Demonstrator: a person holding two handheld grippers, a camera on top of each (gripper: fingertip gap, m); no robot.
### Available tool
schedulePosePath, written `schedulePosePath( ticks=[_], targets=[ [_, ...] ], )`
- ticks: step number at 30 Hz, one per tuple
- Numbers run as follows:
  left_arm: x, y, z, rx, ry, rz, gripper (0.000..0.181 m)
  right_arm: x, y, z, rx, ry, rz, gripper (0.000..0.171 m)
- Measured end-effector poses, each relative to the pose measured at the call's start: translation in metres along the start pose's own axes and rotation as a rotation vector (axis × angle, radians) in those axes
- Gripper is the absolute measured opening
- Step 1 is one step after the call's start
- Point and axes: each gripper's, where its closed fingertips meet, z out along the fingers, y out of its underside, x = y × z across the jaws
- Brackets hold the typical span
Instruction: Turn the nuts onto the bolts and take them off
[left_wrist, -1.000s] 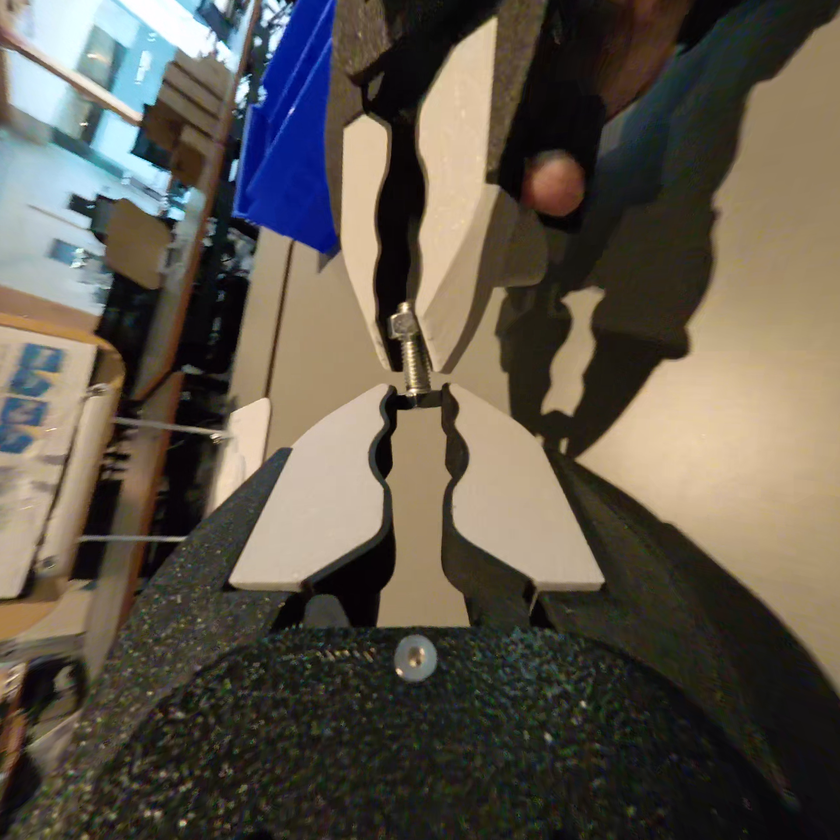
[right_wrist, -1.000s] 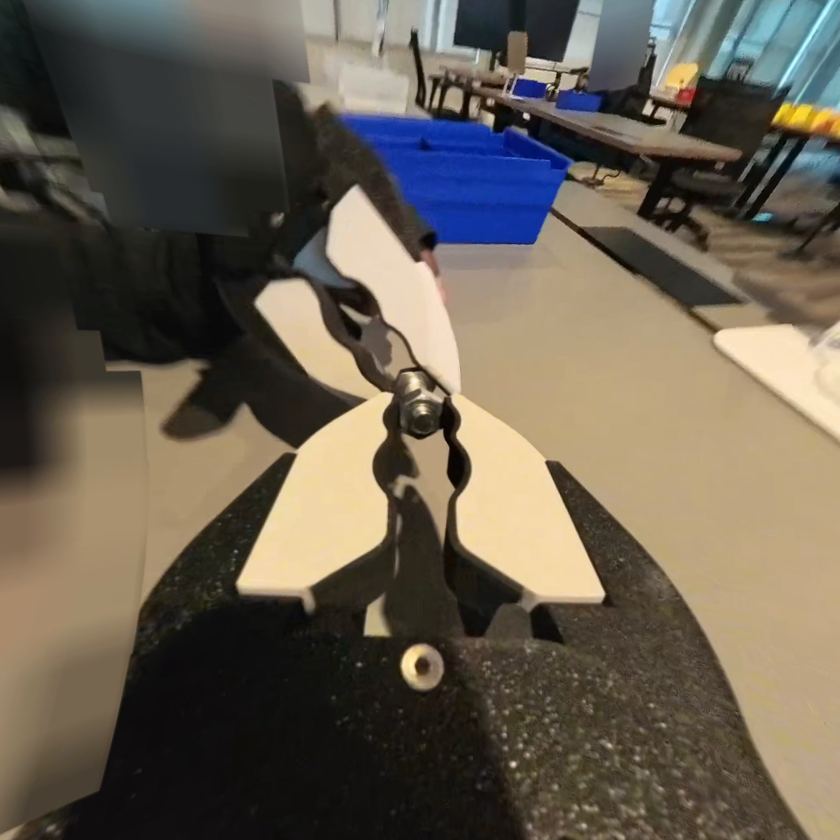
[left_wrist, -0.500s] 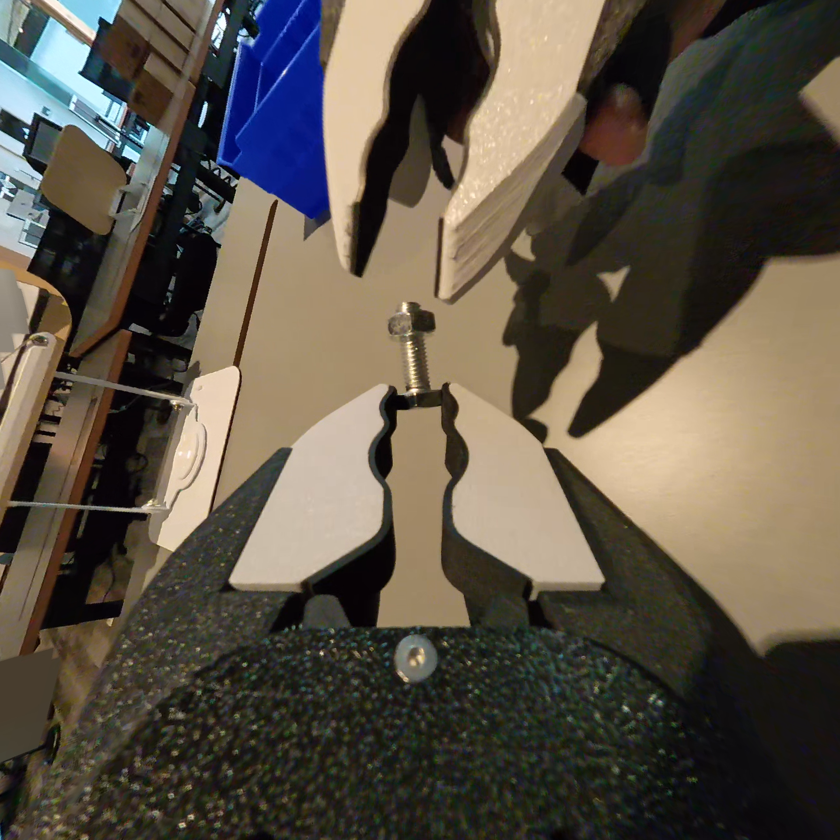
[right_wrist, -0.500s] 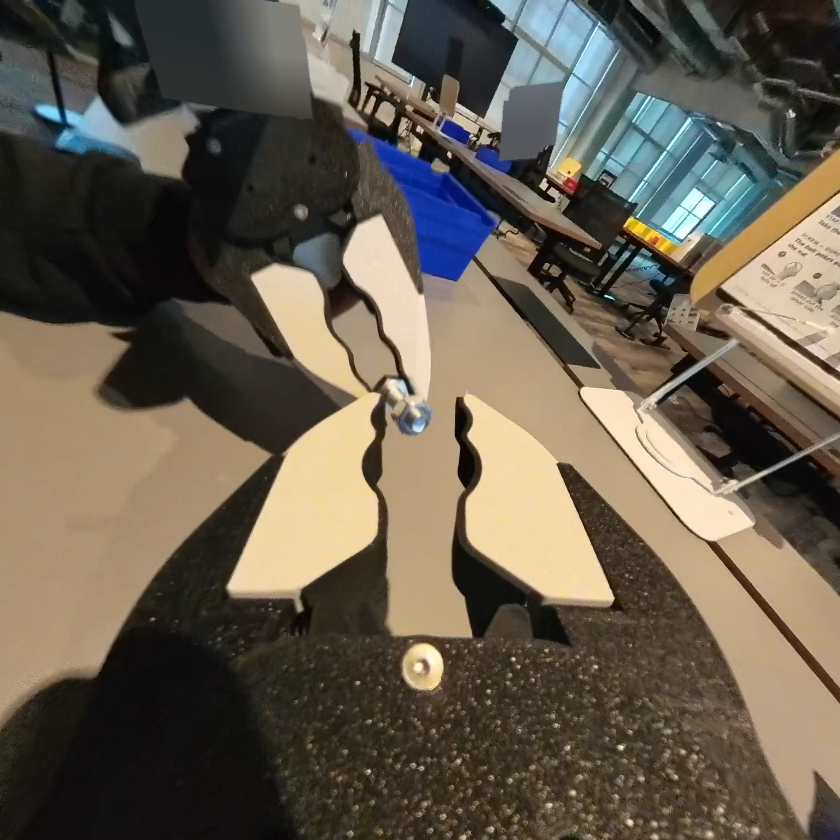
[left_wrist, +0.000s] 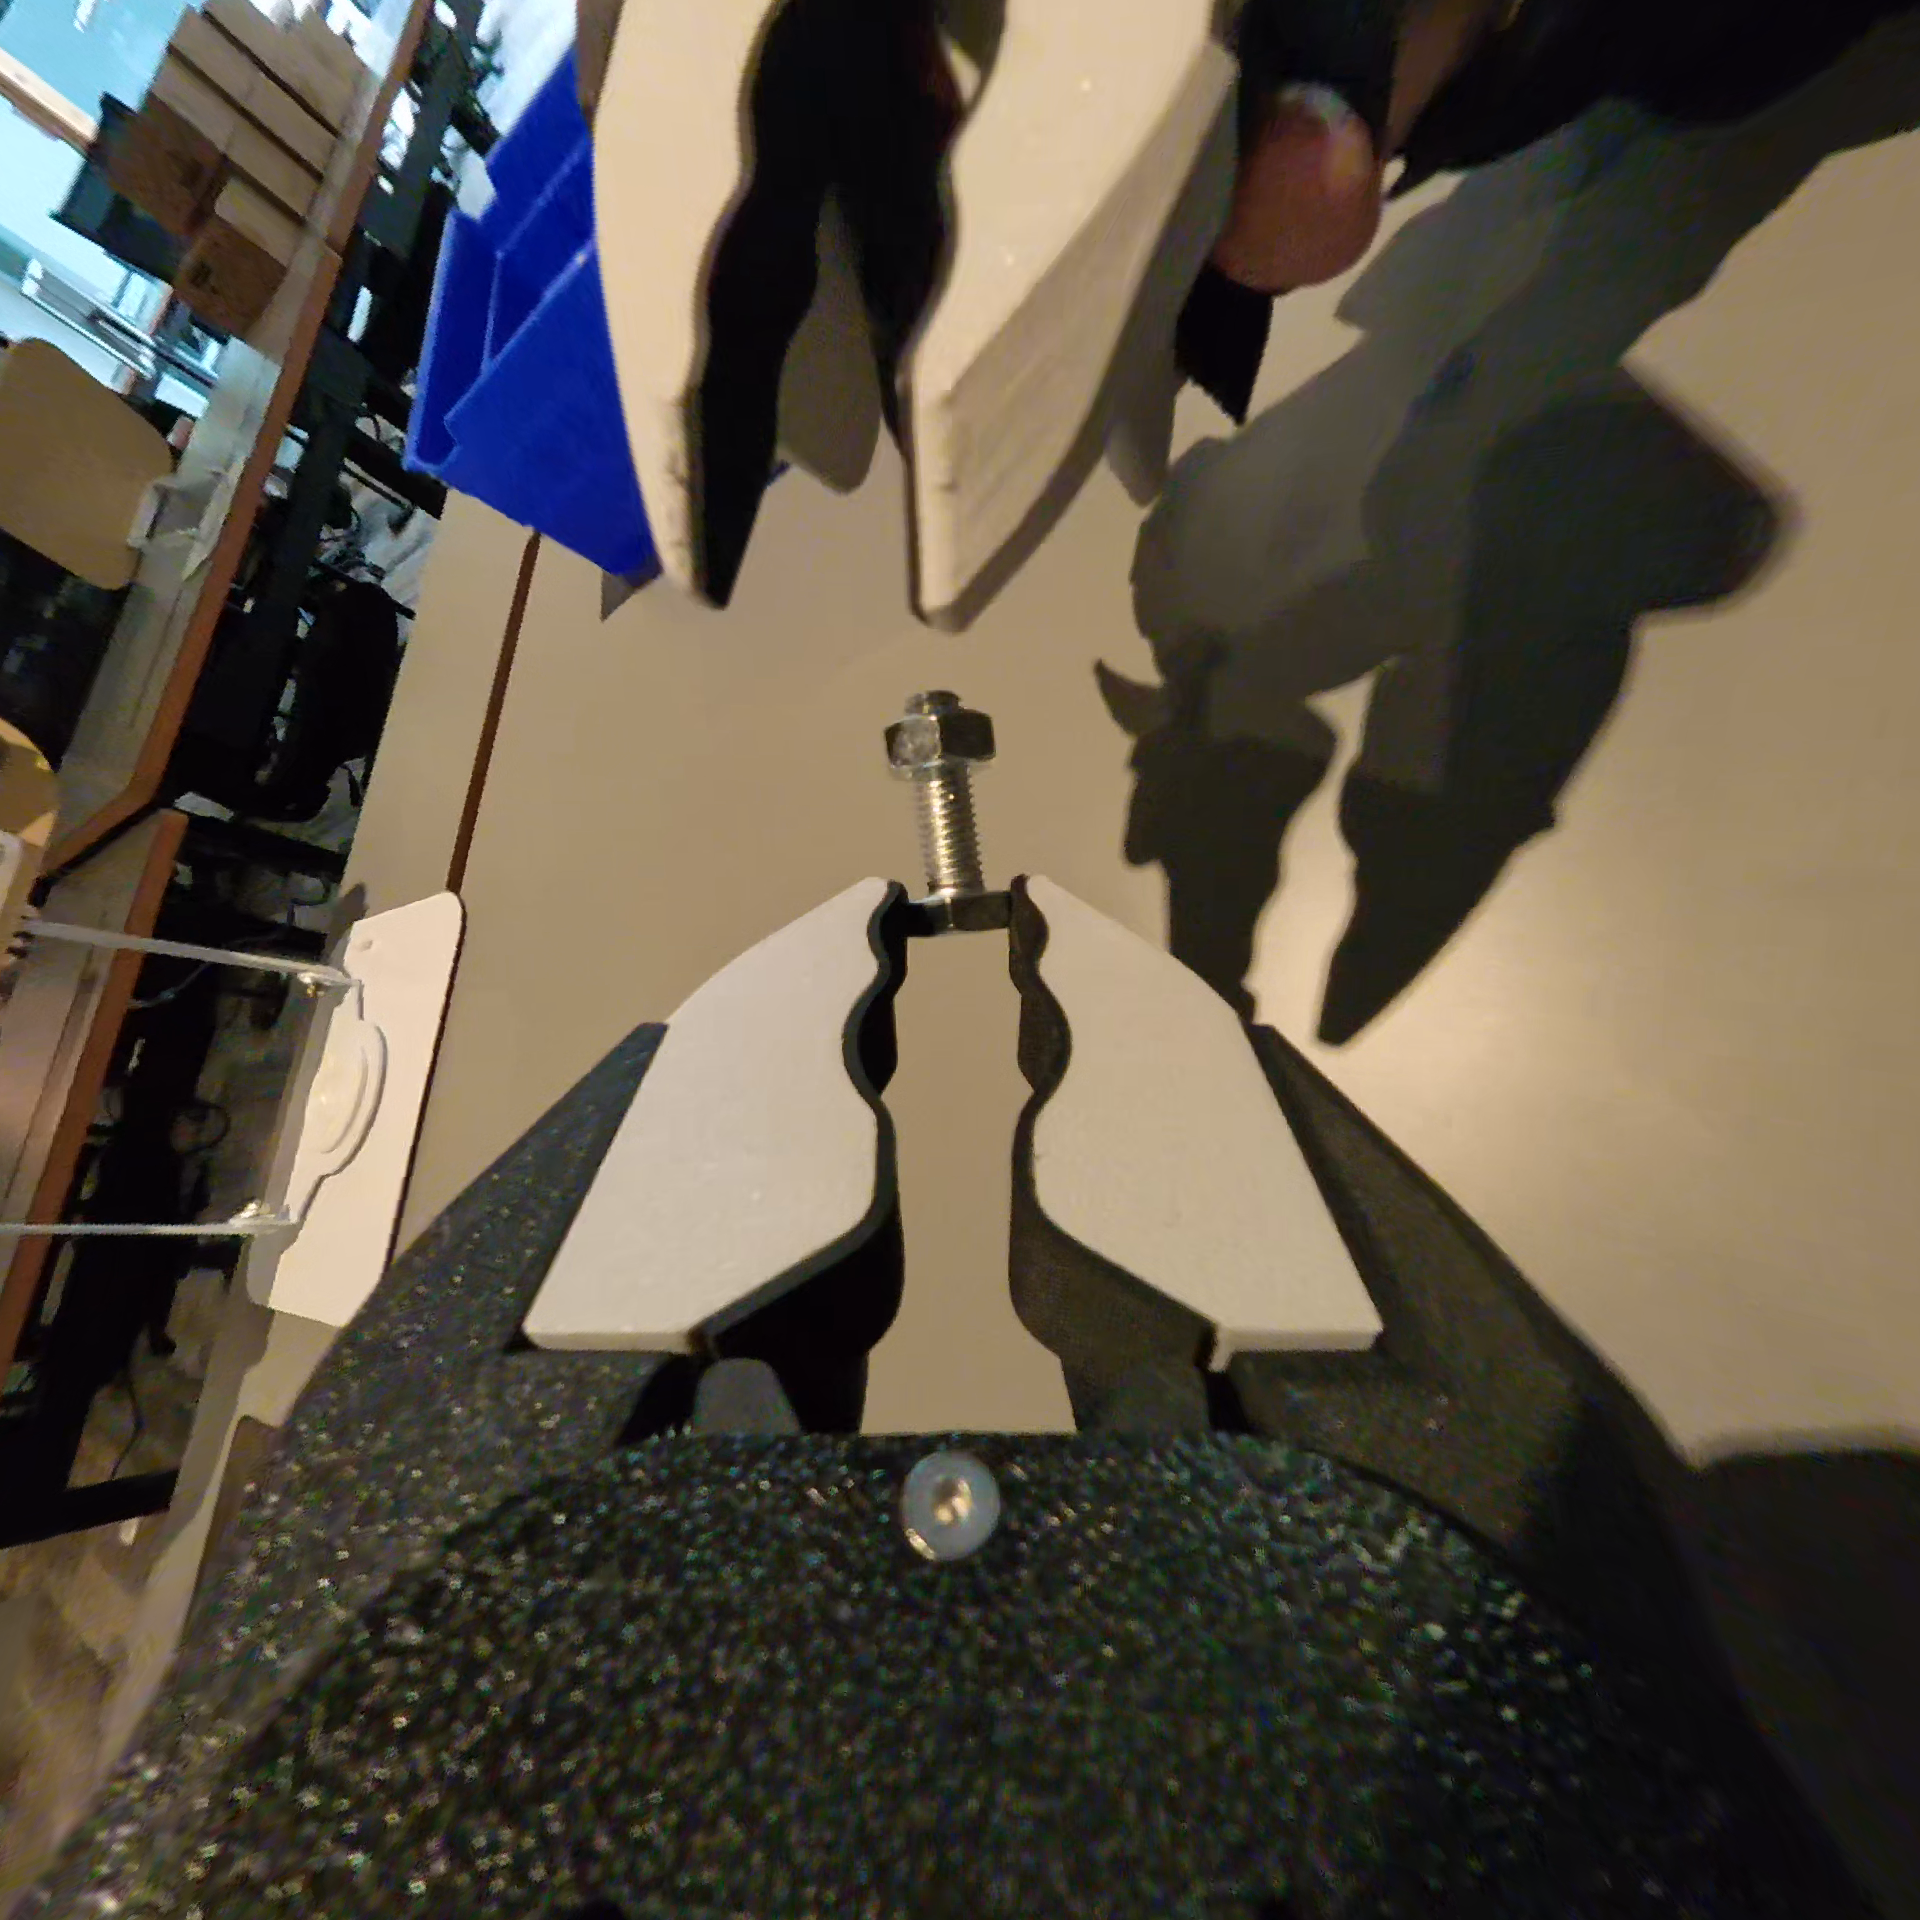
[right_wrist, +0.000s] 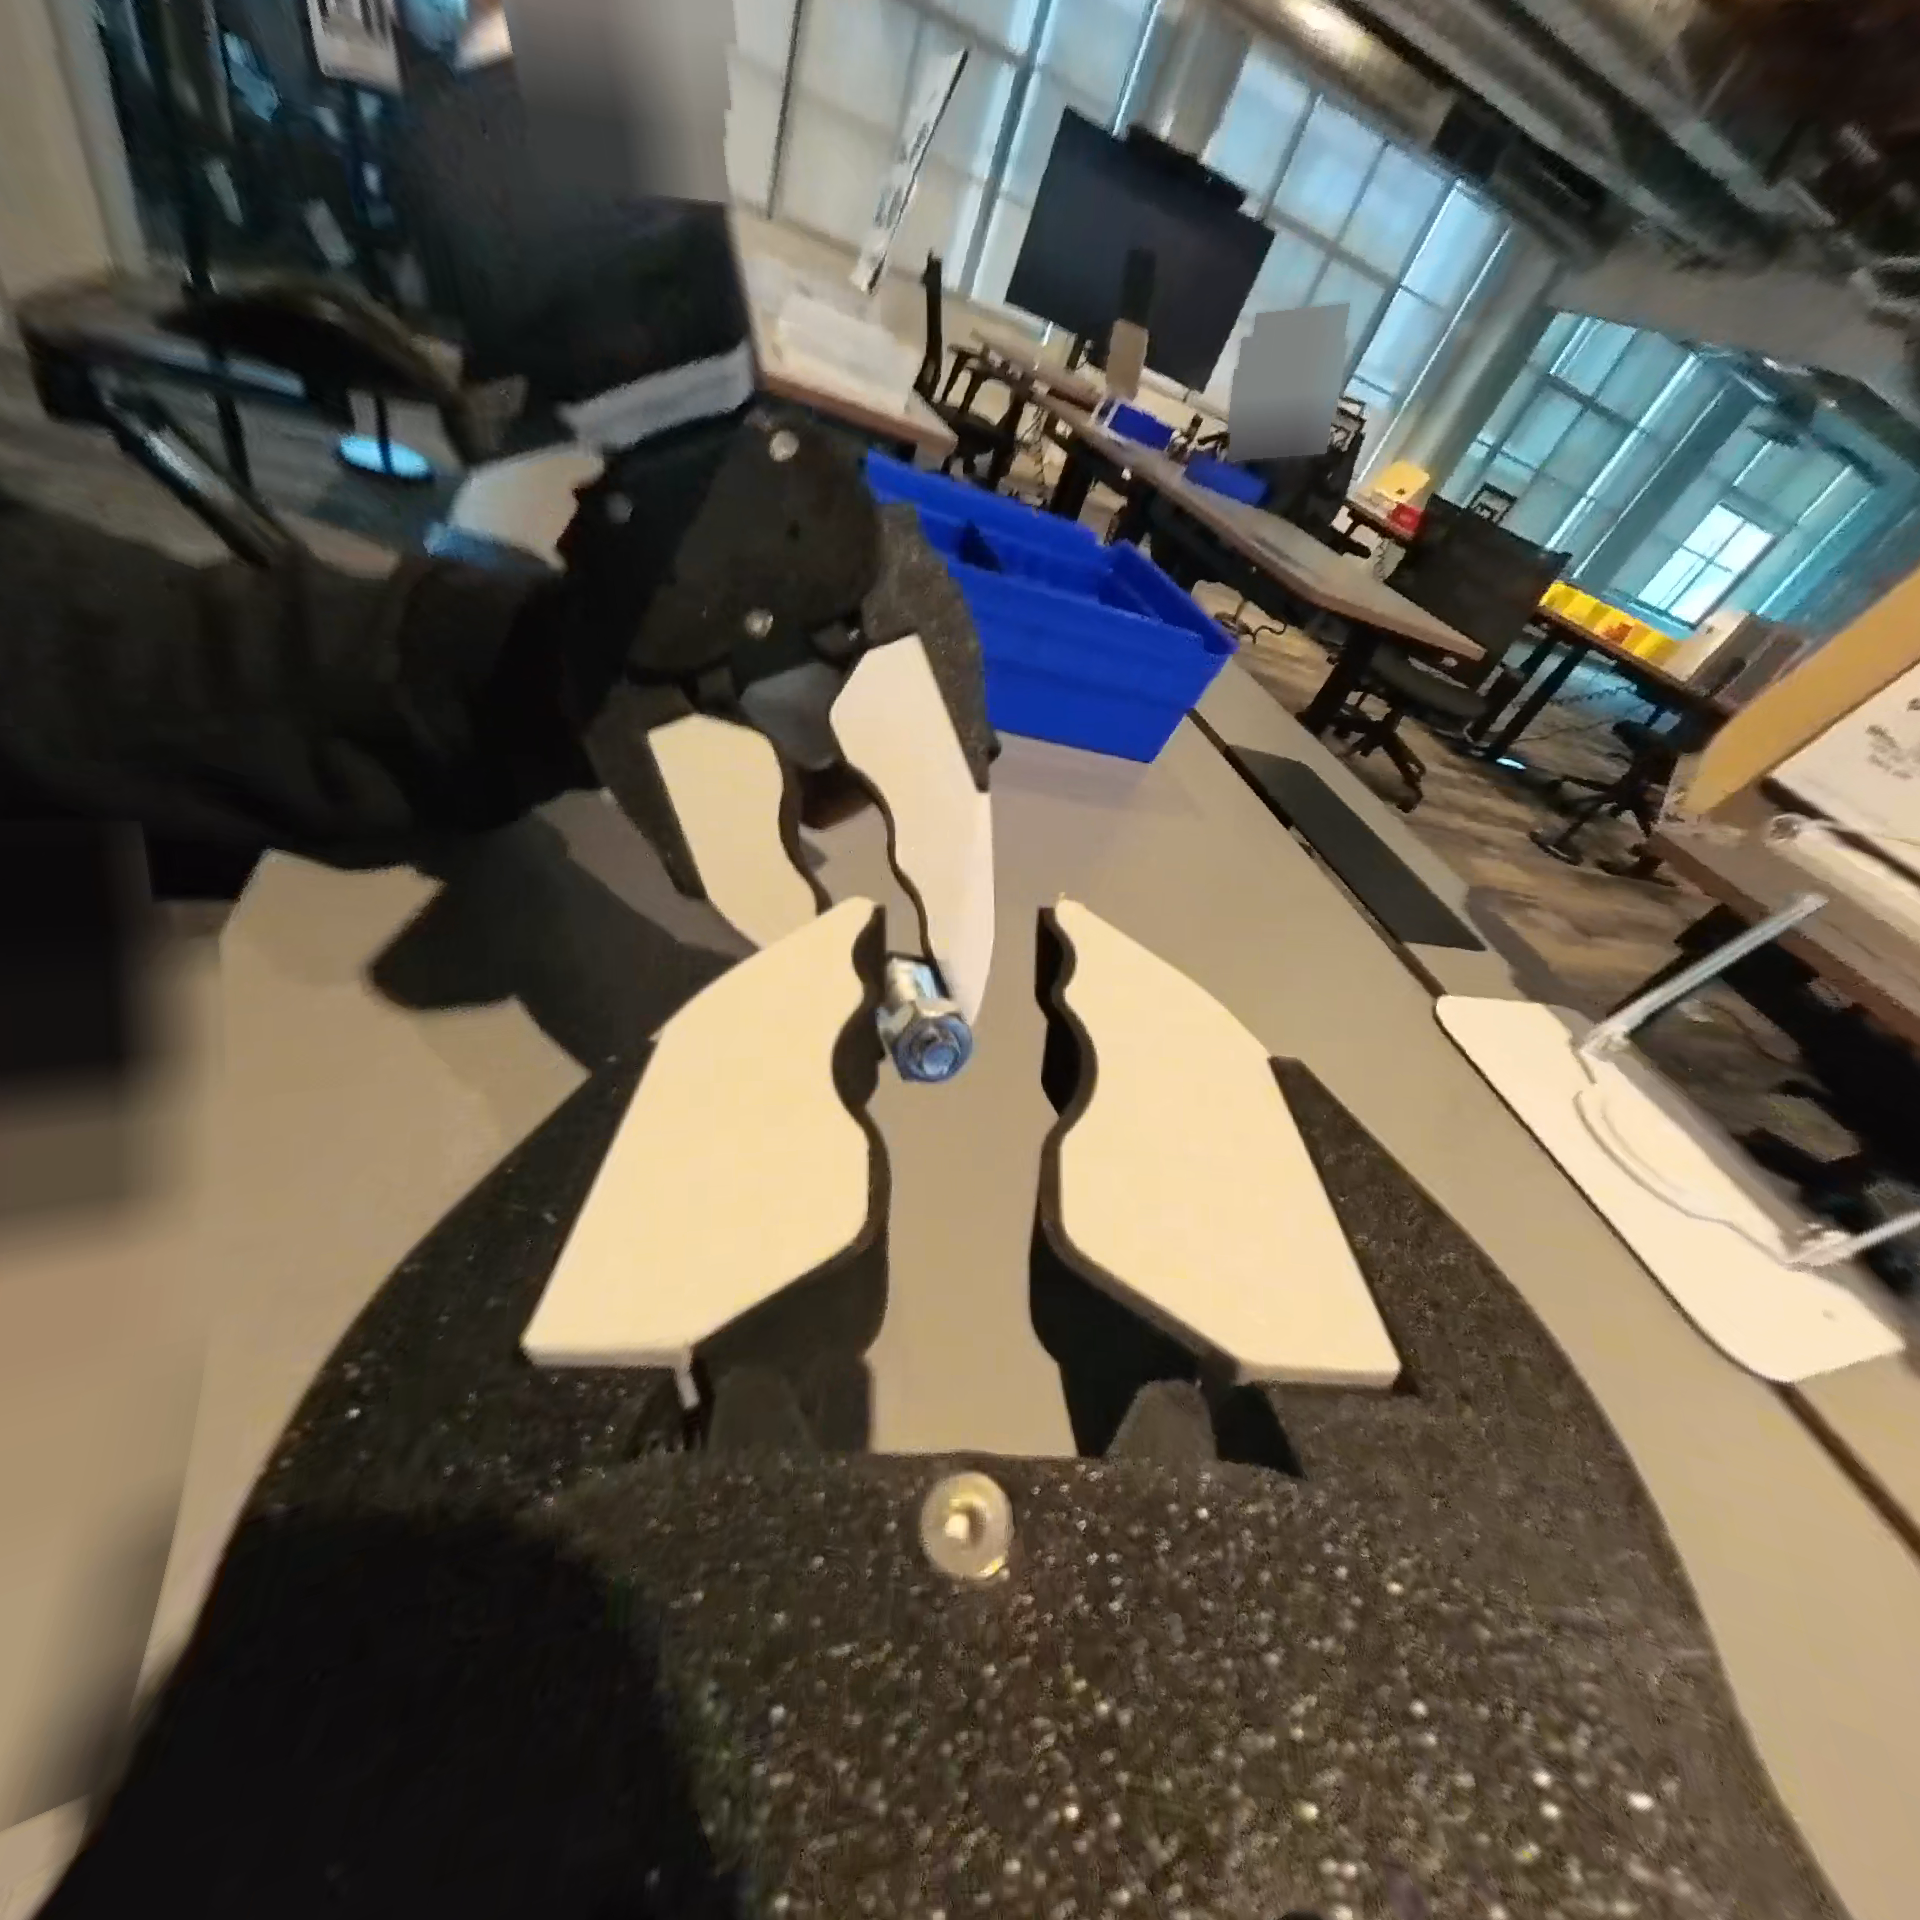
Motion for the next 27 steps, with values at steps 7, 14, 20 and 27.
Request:
schedulePosePath(
  ticks=[7,14,20,27],
  targets=[
    [-0.001,-0.002,-0.004,0.006,-0.030,0.046,0.018,-0.009,0.024,0.000,-0.120,-0.030,-0.179,0.029],
    [0.003,-0.012,-0.003,0.028,-0.048,0.117,0.019,-0.013,0.032,0.006,-0.182,-0.013,-0.256,0.020],
    [-0.023,-0.013,-0.011,-0.054,-0.307,0.251,0.018,0.003,0.022,0.013,-0.128,0.046,0.115,0.019],
    [-0.029,-0.015,-0.013,-0.057,-0.358,0.242,0.019,0.016,0.000,-0.001,0.072,0.019,0.260,0.027]
  ],
)
